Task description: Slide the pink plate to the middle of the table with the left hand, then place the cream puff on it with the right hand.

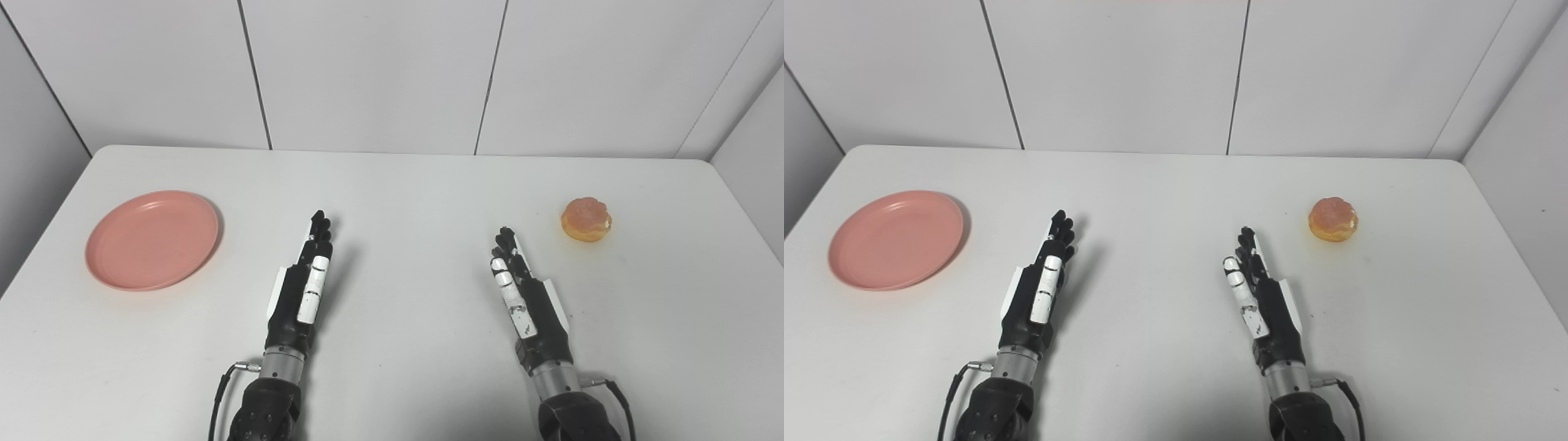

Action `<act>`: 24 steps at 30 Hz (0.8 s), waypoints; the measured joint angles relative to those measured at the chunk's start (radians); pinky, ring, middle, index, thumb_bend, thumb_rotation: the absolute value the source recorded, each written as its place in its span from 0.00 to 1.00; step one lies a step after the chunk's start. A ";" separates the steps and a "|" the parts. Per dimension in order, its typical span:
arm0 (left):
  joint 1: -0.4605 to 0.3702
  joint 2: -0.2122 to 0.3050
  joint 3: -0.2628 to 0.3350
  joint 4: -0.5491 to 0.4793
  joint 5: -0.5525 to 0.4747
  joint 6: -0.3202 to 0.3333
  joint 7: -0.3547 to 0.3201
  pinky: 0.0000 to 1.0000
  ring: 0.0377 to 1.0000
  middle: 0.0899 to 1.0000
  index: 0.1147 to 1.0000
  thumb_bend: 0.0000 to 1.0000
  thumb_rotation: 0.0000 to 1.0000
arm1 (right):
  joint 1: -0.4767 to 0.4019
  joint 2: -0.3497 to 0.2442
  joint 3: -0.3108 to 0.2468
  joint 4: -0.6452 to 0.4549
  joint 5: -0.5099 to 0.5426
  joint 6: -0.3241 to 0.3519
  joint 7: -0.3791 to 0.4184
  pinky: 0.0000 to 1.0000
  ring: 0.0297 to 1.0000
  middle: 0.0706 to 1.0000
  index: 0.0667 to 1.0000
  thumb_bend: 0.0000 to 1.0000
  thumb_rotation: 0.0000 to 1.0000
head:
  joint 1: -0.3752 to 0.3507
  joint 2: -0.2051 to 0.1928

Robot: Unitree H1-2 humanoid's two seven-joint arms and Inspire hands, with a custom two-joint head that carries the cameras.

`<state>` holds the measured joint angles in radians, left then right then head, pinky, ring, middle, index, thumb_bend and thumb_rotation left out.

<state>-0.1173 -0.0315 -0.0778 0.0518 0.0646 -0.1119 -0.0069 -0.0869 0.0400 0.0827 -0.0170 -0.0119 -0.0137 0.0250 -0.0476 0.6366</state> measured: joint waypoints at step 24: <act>0.013 -0.035 -0.027 -0.007 0.074 0.001 0.032 1.00 1.00 1.00 1.00 0.65 1.00 | 0.018 -0.036 -0.033 -0.013 0.076 -0.002 0.044 1.00 1.00 1.00 1.00 0.57 0.83 | 0.308 -0.075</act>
<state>-0.1046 -0.0668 -0.1051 0.0453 0.1385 -0.1113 0.0250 -0.0687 0.0042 0.0500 -0.0297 0.0639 -0.0157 0.0692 0.2603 0.5616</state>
